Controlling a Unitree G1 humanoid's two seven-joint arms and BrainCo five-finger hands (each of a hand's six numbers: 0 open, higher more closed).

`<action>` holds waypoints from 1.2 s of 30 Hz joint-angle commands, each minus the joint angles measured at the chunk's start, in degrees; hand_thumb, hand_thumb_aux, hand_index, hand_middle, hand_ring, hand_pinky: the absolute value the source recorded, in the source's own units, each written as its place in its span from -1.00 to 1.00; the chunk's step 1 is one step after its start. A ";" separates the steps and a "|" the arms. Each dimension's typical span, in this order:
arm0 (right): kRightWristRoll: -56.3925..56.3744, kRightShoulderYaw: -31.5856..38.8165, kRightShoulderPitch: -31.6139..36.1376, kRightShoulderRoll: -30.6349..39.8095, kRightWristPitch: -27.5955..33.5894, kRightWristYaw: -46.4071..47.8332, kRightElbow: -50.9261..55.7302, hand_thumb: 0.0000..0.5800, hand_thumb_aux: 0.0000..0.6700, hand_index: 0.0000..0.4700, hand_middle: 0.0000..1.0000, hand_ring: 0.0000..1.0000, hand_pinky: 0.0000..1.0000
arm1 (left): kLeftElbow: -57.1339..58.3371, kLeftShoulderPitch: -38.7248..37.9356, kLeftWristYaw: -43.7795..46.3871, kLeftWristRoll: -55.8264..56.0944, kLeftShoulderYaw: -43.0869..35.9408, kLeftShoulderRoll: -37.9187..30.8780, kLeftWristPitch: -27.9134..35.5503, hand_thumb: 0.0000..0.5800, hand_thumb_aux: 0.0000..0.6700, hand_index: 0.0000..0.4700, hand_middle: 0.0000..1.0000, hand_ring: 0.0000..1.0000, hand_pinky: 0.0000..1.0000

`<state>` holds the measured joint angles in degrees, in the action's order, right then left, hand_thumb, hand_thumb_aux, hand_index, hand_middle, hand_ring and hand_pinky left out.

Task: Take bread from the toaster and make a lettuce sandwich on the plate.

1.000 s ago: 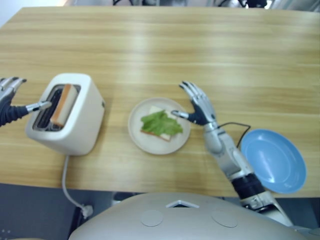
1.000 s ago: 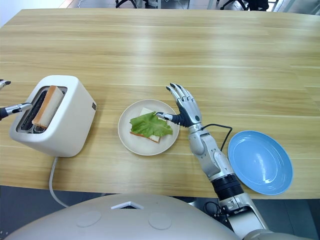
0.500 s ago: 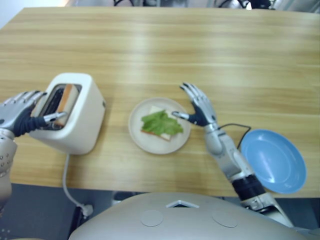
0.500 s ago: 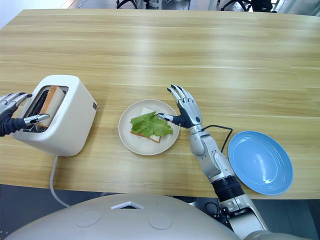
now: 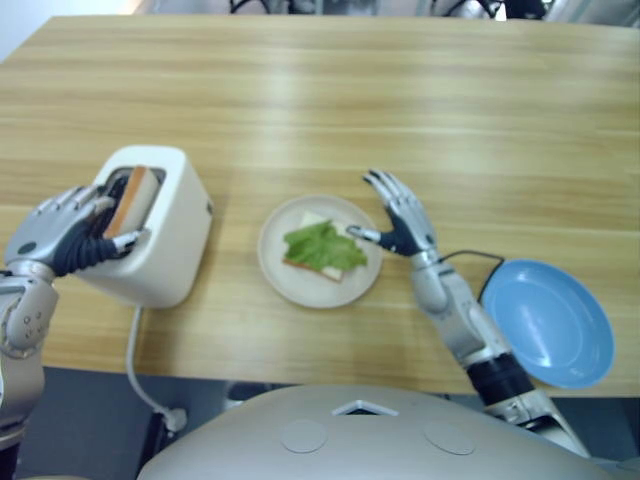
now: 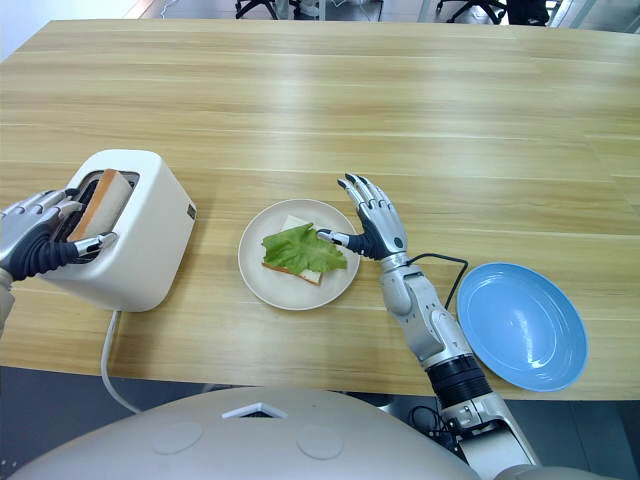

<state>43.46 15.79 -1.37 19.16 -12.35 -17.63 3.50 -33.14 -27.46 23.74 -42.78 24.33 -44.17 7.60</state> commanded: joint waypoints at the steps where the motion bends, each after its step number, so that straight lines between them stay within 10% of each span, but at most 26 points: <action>1: 0.17 -0.10 -0.51 0.21 0.63 0.53 -0.88 -1.00 -1.00 -1.00 -1.00 -1.00 -1.00 | 1.70 -0.38 0.29 -0.97 -0.25 0.57 -0.43 1.00 1.00 0.96 -1.00 -1.00 -1.00; 6: 0.32 -0.18 -0.62 0.24 0.79 0.45 -0.94 -1.00 -1.00 -1.00 -1.00 -1.00 -1.00 | 0.93 1.07 -1.38 0.05 1.56 0.94 -1.11 1.00 1.00 0.96 -0.80 -0.80 -0.80; 7: 0.36 -0.14 -0.62 0.22 0.80 0.44 -0.89 -1.00 -1.00 -1.00 -1.00 -1.00 -1.00 | 0.66 1.41 -1.75 0.18 1.86 0.98 -1.30 1.00 1.00 0.96 0.15 0.15 0.15; 8: 0.40 -0.08 -0.61 0.19 0.81 0.42 -0.81 -1.00 -1.00 -1.00 -1.00 -1.00 -1.00 | 0.37 1.80 -2.06 0.50 2.22 1.05 -1.56 1.00 1.00 0.96 0.15 0.15 0.15; 9: 0.43 -0.03 -0.60 0.16 0.80 0.41 -0.74 -1.00 -1.00 -1.00 -1.00 -1.00 -1.00 | 0.12 2.17 -2.50 0.58 2.60 1.17 -1.92 1.00 1.00 0.96 0.95 0.95 0.95; 26: 0.66 0.18 -0.78 -0.86 1.44 -0.45 0.09 -1.00 -1.00 -1.00 -1.00 -1.00 -1.00 | -6.11 27.55 -5.88 23.85 12.43 3.35 -0.22 1.00 1.00 0.96 1.00 1.00 1.00; 36: 0.30 0.18 -0.14 -1.34 1.29 -1.11 1.11 -1.00 -1.00 -1.00 -1.00 -1.00 -1.00 | -12.30 42.82 -8.42 37.43 -9.35 18.75 12.84 1.00 1.00 0.96 1.00 1.00 1.00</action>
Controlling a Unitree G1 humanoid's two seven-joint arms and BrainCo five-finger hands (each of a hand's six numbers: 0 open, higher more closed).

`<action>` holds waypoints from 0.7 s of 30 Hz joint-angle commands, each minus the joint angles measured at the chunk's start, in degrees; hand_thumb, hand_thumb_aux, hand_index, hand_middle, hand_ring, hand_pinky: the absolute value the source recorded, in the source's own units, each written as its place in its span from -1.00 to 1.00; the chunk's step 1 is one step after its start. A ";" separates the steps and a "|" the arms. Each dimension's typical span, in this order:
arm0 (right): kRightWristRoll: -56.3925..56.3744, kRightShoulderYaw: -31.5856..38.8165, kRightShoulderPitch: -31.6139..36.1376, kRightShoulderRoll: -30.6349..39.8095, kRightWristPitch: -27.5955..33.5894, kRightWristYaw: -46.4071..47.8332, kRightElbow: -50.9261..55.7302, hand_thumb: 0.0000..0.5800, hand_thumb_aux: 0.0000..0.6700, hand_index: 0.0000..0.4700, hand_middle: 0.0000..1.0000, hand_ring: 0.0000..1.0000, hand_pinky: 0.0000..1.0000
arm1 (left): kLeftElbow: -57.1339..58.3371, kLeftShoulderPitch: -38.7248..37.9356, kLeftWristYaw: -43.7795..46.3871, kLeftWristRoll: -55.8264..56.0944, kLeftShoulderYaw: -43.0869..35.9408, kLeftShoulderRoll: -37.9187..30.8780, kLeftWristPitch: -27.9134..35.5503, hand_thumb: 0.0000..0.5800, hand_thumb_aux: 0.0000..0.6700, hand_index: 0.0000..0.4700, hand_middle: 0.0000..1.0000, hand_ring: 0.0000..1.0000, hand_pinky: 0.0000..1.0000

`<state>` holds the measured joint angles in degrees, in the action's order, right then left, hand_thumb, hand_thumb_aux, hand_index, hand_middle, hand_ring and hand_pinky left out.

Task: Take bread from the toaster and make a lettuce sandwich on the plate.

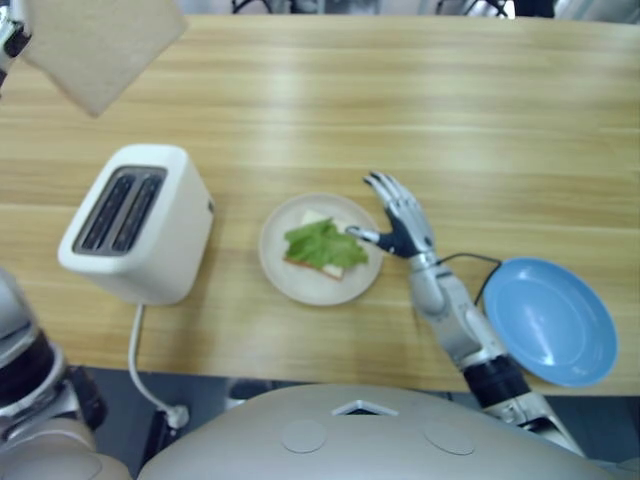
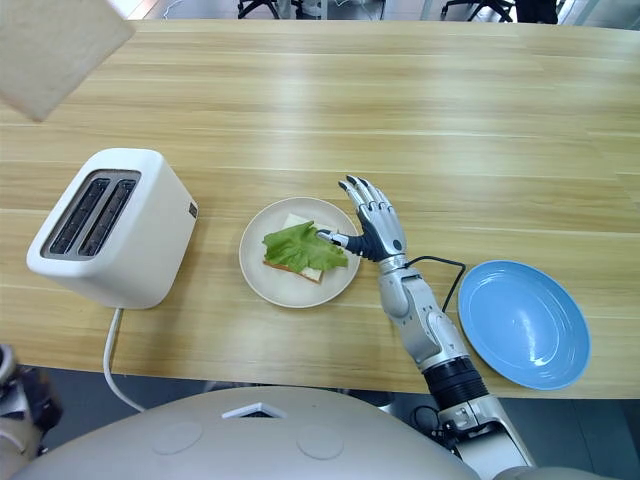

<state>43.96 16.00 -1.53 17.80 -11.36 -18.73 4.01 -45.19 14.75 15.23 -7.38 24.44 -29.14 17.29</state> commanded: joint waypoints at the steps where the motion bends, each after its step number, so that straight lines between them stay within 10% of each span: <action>1: -0.40 -0.35 -0.11 0.18 0.28 -0.07 0.46 -1.00 -1.00 -1.00 -1.00 -1.00 -1.00 | 0.88 0.39 0.09 1.80 -13.95 5.74 3.06 1.00 1.00 0.96 1.00 1.00 1.00; 9: -4.55 -8.15 -2.09 1.17 1.78 -2.23 -3.18 -1.00 -1.00 -1.00 -1.00 -1.00 -1.00 | 28.90 -3.22 4.57 -0.08 -36.49 13.08 -8.11 1.00 1.00 0.96 1.00 1.00 1.00; 21: -13.84 -30.42 -9.40 4.59 3.33 -3.30 -12.64 -1.00 -1.00 -1.00 -1.00 -1.00 -1.00 | 53.04 3.33 12.58 0.15 -38.23 7.05 -25.37 1.00 1.00 0.96 1.00 1.00 1.00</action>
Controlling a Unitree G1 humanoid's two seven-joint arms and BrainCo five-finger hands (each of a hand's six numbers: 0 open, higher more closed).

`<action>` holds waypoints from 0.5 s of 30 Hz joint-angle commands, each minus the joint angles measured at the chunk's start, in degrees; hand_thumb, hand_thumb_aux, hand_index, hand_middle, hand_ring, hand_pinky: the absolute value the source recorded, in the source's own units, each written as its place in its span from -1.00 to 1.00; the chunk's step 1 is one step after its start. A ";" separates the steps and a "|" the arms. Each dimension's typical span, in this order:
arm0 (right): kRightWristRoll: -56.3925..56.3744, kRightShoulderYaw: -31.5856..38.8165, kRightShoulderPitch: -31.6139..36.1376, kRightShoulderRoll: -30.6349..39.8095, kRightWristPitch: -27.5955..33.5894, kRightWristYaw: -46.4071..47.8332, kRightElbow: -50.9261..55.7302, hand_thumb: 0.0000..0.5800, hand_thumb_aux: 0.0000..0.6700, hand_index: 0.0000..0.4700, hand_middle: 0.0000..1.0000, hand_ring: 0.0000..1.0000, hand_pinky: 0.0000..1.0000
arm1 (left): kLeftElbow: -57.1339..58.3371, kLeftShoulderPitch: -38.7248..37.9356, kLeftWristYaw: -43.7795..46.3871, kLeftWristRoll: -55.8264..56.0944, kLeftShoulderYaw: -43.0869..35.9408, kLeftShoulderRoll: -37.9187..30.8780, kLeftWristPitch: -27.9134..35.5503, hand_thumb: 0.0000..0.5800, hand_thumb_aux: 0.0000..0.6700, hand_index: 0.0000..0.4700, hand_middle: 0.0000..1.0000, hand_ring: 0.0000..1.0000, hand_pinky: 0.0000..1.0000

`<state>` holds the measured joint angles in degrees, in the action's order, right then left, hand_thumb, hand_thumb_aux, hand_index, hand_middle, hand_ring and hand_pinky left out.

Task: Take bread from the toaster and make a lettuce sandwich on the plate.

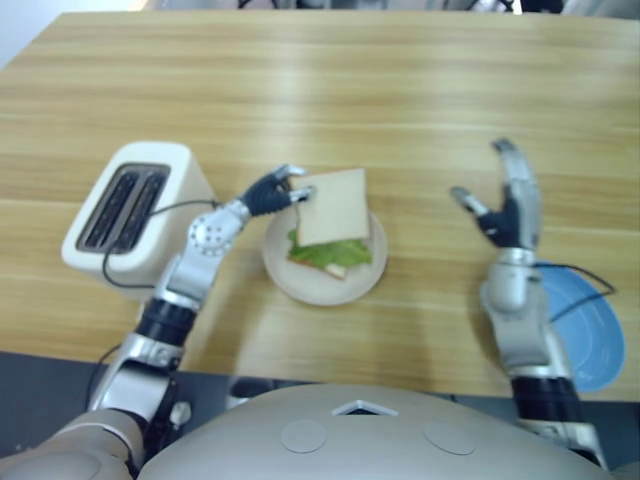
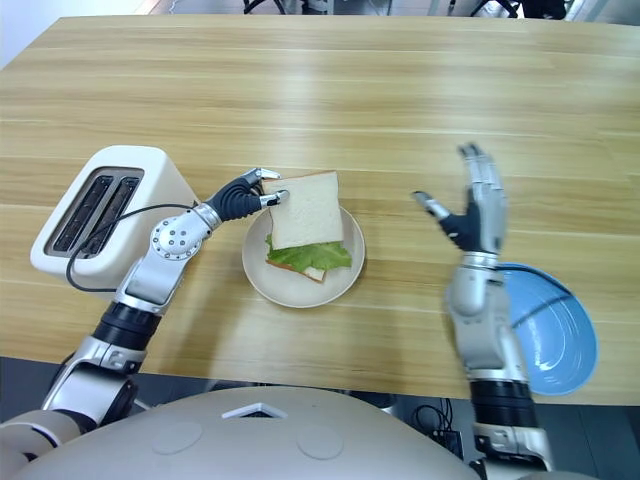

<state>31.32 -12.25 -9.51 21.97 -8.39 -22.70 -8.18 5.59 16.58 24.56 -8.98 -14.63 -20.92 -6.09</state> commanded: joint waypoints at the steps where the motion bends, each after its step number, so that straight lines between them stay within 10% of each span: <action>1: -1.20 -2.44 -1.77 0.37 0.46 1.00 -0.70 -1.00 -1.00 -1.00 -1.00 -1.00 -1.00 | 3.39 2.13 4.39 2.28 1.09 -1.76 -2.49 1.00 1.00 0.96 1.00 1.00 1.00; 15: 2.07 3.90 -2.36 -1.46 -0.22 2.77 -0.31 -1.00 -1.00 -1.00 -1.00 -1.00 -1.00 | 20.74 10.66 18.56 1.01 -4.82 -1.31 -9.61 1.00 1.00 0.96 1.00 1.00 1.00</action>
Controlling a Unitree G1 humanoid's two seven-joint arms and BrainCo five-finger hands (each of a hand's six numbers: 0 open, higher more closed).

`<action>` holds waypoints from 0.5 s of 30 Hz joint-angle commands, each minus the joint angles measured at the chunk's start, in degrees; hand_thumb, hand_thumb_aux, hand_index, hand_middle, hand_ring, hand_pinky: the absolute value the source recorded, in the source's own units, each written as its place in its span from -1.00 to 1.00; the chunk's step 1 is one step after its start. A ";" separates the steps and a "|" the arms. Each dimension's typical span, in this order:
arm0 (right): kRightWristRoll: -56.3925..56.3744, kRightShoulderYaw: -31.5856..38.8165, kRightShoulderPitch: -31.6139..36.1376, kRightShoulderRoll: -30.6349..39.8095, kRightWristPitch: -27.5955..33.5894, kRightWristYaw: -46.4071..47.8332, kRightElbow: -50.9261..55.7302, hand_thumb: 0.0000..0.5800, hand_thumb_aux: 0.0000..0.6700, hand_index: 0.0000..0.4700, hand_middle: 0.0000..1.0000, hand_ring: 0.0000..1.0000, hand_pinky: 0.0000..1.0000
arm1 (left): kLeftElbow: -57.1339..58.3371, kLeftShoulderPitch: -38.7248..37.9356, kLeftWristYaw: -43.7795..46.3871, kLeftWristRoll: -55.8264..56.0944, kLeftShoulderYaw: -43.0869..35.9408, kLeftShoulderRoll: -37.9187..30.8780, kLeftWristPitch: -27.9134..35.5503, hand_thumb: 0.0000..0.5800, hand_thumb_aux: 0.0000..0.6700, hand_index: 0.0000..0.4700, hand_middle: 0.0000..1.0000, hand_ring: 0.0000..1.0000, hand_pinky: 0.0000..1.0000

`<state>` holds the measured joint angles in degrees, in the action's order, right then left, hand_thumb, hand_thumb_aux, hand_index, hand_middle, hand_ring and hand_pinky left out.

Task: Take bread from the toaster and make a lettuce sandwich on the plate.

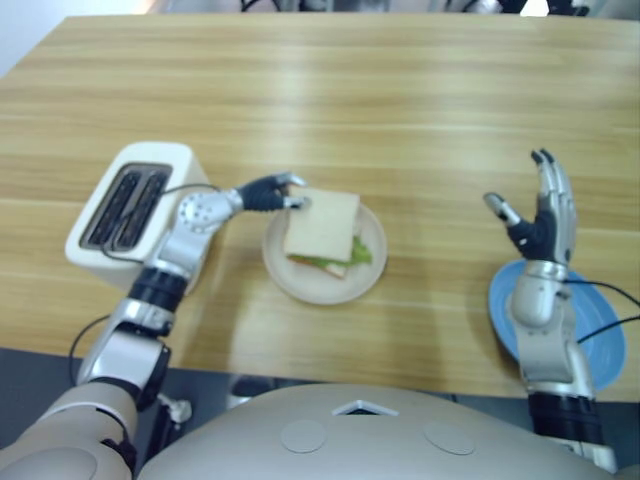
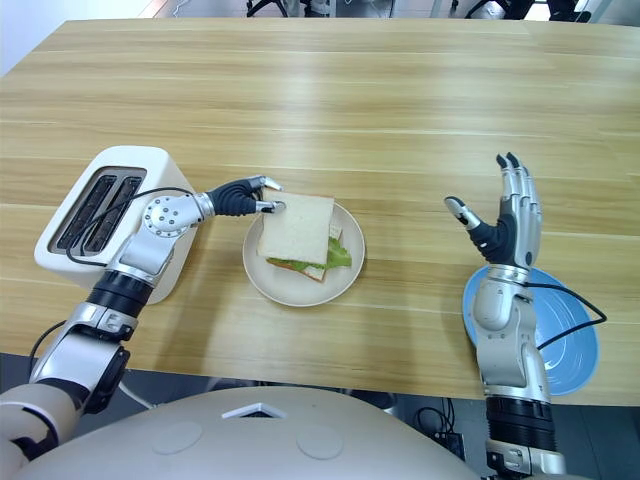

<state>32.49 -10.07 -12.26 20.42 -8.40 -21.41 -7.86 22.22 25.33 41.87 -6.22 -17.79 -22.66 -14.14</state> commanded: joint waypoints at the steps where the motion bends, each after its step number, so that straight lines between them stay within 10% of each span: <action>1: 1.12 2.39 0.38 0.26 -0.43 2.13 -1.13 -1.00 -1.00 -1.00 -1.00 -1.00 -1.00 | 5.77 2.74 1.44 -2.34 -2.18 0.71 -2.16 1.00 1.00 0.96 1.00 1.00 1.00; 15: 7.00 20.87 -0.93 2.08 -6.69 16.02 -4.48 -1.00 -1.00 -1.00 -1.00 -1.00 -1.00 | 25.19 13.03 -2.10 -7.01 -3.50 6.09 -8.97 1.00 1.00 0.96 1.00 1.00 1.00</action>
<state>38.14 8.59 -12.98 21.85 -14.49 -7.59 -13.22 45.42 37.25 40.28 -12.63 -21.75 -16.70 -22.50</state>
